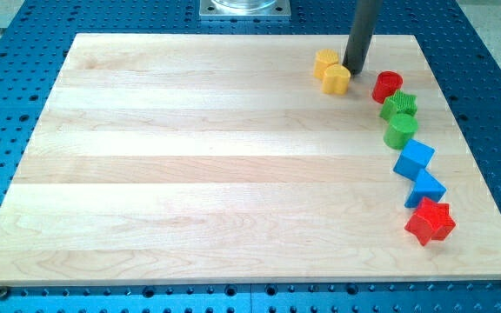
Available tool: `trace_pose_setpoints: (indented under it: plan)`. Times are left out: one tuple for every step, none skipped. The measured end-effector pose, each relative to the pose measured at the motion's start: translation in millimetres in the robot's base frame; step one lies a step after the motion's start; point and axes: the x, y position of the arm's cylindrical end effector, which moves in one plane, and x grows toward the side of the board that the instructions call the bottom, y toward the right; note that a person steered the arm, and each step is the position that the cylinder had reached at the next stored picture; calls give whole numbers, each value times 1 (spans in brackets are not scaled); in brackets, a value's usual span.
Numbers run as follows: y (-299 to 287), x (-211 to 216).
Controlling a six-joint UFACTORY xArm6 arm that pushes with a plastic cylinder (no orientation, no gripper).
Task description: Separate the hexagon from the heart
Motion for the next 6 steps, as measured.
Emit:
trace_pose_setpoints:
  plan:
    - [-66,-4]
    - [-80,-7]
    - [-31,-29]
    - [-19,-32]
    - [72,-37]
    - [38,-39]
